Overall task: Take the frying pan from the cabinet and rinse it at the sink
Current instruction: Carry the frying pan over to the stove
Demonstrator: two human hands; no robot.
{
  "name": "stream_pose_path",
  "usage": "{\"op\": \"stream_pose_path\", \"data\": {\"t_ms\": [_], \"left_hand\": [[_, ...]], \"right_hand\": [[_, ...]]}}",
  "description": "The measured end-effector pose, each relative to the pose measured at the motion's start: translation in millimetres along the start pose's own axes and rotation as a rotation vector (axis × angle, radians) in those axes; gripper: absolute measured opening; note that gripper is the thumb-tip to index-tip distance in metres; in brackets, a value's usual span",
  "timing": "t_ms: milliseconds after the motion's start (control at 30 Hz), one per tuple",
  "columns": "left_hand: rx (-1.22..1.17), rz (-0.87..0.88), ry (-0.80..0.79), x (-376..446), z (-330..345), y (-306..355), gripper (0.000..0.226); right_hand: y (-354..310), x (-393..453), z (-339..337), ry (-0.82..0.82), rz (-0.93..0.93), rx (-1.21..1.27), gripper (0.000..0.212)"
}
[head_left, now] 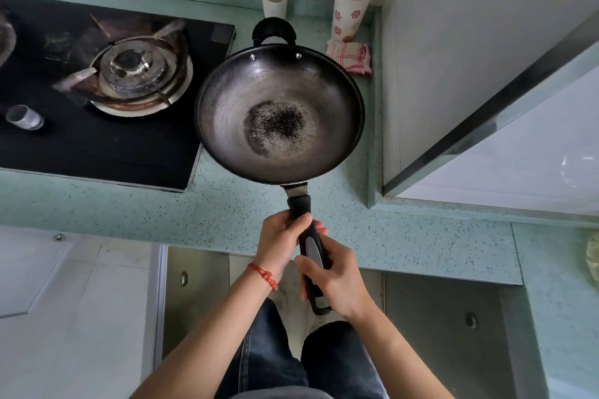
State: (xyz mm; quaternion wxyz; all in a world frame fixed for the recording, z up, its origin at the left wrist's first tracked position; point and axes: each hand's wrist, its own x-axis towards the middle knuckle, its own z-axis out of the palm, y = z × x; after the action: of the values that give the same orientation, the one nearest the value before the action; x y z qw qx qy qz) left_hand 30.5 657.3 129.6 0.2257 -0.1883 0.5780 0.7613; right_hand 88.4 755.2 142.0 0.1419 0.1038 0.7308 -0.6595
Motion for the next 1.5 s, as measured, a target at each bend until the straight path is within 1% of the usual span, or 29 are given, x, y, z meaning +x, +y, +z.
{"op": "stream_pose_path", "data": {"t_ms": [133,400,567,667,733,833,900,967,1067,1167,1367,1433,1500], "left_hand": [[0.013,0.018,0.002,10.4,5.9,0.6,0.02],[-0.039,0.024,0.052,20.4,23.4,-1.6,0.02],[-0.055,0.016,0.085,27.5,38.6,-4.8,0.016],[-0.042,0.016,0.109,31.5,49.2,-5.0,0.017],[-0.02,0.019,0.126,34.4,56.1,-5.3,0.021],[-0.003,0.026,0.144,38.7,65.9,-5.8,0.032],[0.006,0.026,0.156,41.5,73.2,-5.1,0.037],[0.022,0.023,0.176,44.9,80.3,-4.6,0.033],[0.05,0.02,0.188,49.3,90.7,-2.8,0.022],[0.05,0.004,0.201,53.6,97.0,-3.8,0.019],[0.054,0.006,0.187,54.3,97.2,-5.2,0.018],[0.084,-0.006,0.176,52.5,95.9,-3.6,0.023],[0.122,-0.027,0.152,50.4,92.4,-1.8,0.031]], "right_hand": [[5.8,12.5,-7.2,0.009,0.027,-0.031,0.016],[0.4,21.6,-31.9,-0.079,0.072,0.103,0.014],[-4.3,30.1,-54.0,-0.105,0.113,0.072,0.007],[-6.7,35.3,-68.0,-0.122,0.131,0.049,0.015],[-9.3,38.7,-76.8,-0.139,0.133,0.033,0.017],[-13.0,43.9,-90.3,-0.151,0.144,0.011,0.009],[-15.0,47.6,-99.7,-0.144,0.153,-0.008,0.012],[-17.4,51.5,-109.1,-0.139,0.157,-0.033,0.017],[-20.6,56.8,-121.7,-0.143,0.145,-0.065,0.011],[-21.6,59.4,-128.9,-0.135,0.141,-0.078,0.009],[-20.9,57.9,-129.9,-0.127,0.147,-0.128,0.018],[-21.1,56.6,-129.4,-0.118,0.145,-0.16,0.02],[-22.0,52.7,-128.9,-0.107,0.136,-0.194,0.017]]}}
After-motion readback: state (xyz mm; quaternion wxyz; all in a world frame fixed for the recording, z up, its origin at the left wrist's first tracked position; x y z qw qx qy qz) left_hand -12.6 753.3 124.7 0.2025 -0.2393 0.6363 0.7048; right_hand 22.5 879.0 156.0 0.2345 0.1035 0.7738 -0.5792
